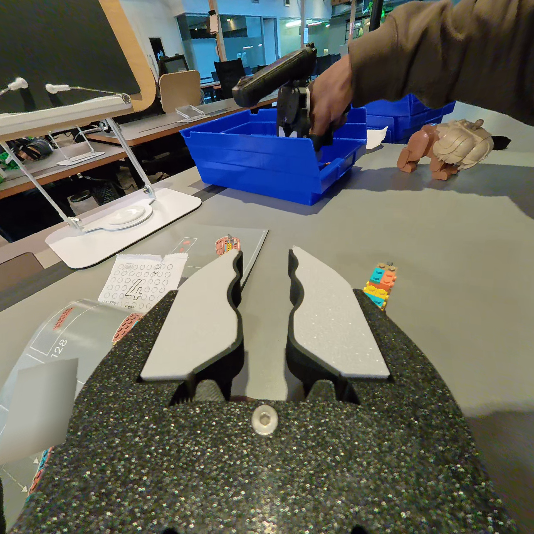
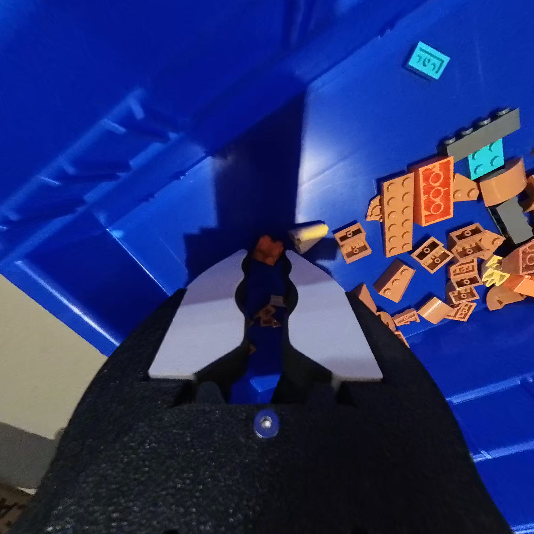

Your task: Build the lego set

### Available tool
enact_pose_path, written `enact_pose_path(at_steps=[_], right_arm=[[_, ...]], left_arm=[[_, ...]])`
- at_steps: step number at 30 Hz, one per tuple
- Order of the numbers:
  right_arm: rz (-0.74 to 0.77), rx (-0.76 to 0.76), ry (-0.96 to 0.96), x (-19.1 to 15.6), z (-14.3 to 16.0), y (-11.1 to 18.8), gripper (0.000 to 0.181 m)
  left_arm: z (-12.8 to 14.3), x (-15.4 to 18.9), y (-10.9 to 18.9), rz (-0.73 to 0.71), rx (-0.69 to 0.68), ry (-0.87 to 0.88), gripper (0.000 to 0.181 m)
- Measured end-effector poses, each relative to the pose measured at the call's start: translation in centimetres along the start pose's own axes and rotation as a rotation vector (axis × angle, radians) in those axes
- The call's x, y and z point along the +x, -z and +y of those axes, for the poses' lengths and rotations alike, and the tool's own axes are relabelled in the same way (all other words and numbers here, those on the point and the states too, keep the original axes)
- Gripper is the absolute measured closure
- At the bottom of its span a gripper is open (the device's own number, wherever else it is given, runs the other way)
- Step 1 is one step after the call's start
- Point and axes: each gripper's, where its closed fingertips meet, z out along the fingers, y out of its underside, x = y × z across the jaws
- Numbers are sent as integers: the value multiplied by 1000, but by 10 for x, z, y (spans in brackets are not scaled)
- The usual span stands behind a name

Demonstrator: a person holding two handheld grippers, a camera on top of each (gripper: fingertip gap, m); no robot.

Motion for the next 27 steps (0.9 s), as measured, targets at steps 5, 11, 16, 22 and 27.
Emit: enact_pose_path(at_steps=[5, 11, 16, 22, 27], right_arm=[[16, 6, 7, -1, -1, 0, 163], [45, 34, 22, -7, 1, 23, 163], [50, 127, 80, -58, -5, 70, 163], [-72, 156, 207, -176, 0, 69, 163], [-113, 96, 269, -230, 11, 28, 163]], left_arm=[[-3, 1, 2, -3, 14, 2, 151], [-5, 5, 3, 7, 22, 2, 151], [-4, 7, 2, 17, 21, 20, 151], [-6, 10, 2, 32, 21, 40, 151], [-8, 16, 3, 44, 26, 36, 151]])
